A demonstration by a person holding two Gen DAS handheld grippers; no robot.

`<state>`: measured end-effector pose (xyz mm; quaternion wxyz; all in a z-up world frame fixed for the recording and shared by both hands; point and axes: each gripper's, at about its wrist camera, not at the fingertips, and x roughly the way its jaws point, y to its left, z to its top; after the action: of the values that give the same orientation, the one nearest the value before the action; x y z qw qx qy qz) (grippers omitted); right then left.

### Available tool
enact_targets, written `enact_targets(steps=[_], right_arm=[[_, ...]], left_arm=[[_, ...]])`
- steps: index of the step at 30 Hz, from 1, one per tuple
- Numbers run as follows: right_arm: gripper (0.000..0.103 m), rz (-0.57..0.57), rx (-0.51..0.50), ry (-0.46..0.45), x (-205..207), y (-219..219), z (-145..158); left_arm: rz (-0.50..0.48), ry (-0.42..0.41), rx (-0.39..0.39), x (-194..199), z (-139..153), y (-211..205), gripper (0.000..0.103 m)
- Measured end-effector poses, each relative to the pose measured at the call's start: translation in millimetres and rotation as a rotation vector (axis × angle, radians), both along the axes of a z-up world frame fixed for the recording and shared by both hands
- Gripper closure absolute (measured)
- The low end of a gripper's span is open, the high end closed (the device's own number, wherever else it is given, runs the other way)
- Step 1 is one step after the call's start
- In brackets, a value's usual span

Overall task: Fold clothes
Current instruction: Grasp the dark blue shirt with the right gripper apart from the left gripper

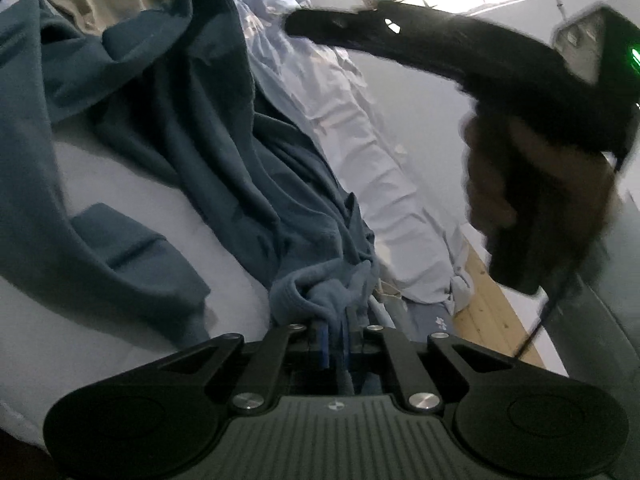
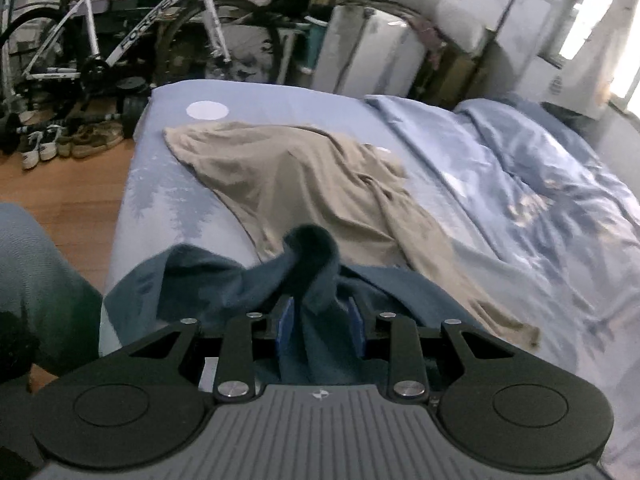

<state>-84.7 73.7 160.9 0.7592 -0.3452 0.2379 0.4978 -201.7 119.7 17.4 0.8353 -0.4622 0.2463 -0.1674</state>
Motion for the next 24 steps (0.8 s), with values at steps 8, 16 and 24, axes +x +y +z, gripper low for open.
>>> enact_targets(steps=[8, 16, 24], right_arm=[[0.074, 0.104, -0.073, -0.089, 18, 58, -20], [0.074, 0.323, -0.355, -0.325, 1, 101, -52], [0.074, 0.471, -0.572, -0.5, -2, 130, -82]], left_arm=[[-0.011, 0.005, -0.003, 1, -3, 12, 0.1], [-0.023, 0.013, -0.028, 4, -4, 16, 0.1], [-0.03, 0.016, -0.046, 3, -5, 22, 0.1]])
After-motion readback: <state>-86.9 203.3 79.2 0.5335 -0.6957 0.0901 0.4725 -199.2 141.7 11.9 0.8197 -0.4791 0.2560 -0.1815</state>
